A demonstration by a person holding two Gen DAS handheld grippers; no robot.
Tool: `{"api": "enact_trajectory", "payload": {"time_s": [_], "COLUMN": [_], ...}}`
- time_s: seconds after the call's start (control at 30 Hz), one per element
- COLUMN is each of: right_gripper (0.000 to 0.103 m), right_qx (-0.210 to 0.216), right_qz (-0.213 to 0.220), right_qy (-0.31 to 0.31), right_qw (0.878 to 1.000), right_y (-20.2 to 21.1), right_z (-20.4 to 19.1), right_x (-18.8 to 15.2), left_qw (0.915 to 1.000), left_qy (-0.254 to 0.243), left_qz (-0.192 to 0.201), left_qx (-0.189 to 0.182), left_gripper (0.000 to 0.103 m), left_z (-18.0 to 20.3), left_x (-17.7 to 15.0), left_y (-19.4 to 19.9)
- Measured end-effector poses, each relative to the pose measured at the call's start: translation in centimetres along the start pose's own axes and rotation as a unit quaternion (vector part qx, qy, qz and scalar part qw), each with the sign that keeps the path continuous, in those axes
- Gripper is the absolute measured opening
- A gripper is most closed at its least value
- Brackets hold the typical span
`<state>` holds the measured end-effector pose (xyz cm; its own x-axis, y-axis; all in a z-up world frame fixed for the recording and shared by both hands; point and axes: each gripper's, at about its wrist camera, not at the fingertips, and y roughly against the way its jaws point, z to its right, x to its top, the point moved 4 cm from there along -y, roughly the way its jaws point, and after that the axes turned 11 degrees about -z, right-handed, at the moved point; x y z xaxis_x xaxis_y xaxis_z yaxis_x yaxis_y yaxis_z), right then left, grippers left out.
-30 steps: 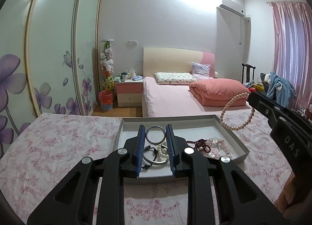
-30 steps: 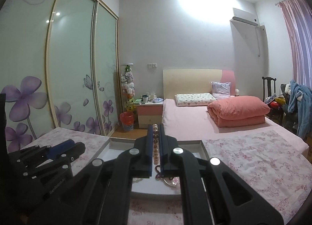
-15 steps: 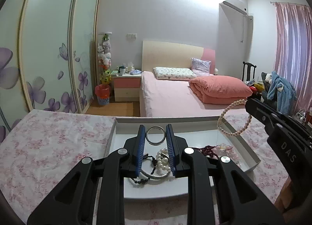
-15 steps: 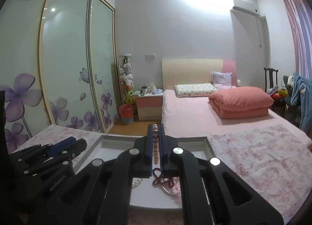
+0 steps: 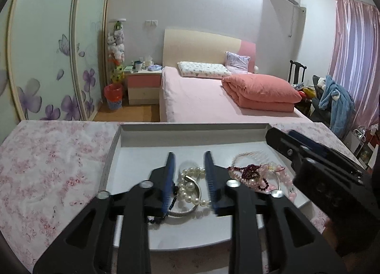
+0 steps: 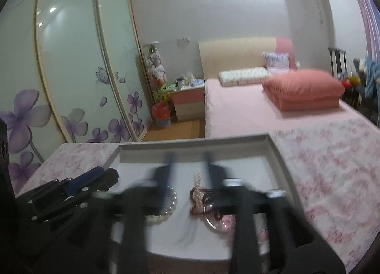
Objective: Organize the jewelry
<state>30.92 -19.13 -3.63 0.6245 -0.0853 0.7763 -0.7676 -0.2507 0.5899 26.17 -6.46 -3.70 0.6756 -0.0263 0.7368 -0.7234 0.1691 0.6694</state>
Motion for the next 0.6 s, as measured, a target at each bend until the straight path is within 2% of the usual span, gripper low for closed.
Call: {"api": "enact_trajectory", "payload": {"time_s": [0.03,0.27,0.33,0.47,0.6], "right_gripper": [0.049,0.05,0.056,0.061,0.068], "right_qx": [-0.002,-0.012,-0.017,-0.021,-0.023], "right_qz": [0.002,0.018,0.018,0.017,0.013], "right_qy": [0.0,-0.008,-0.005,0.008,0.017], "right_qw": [1.0,1.0,1.0,1.0,0.999], "right_y": [0.3,4.8,6.1,8.8,11.4], "right_z": [0.0,1.1,1.2,0.7,-0.1], "right_x": [0.1,-0.4,-1.0,-2.5,-4.5], "left_qw": [1.0,0.999,0.9985,0.9974,0.9963], "left_qy": [0.003,0.036,0.046,0.061,0.063], "left_qz": [0.003,0.025,0.029,0.039,0.055], "left_qx": [0.001,-0.004,-0.005,-0.001,0.017], "left_gripper": [0.047,0.049,0.052,0.058,0.065], "left_z": [-0.1,-3.1,-4.0,-5.3,-6.1], "left_x": [0.0,-0.2,-0.5,-1.8,-3.9], "left_y": [0.3,4.2,5.4,8.2,11.3]}}
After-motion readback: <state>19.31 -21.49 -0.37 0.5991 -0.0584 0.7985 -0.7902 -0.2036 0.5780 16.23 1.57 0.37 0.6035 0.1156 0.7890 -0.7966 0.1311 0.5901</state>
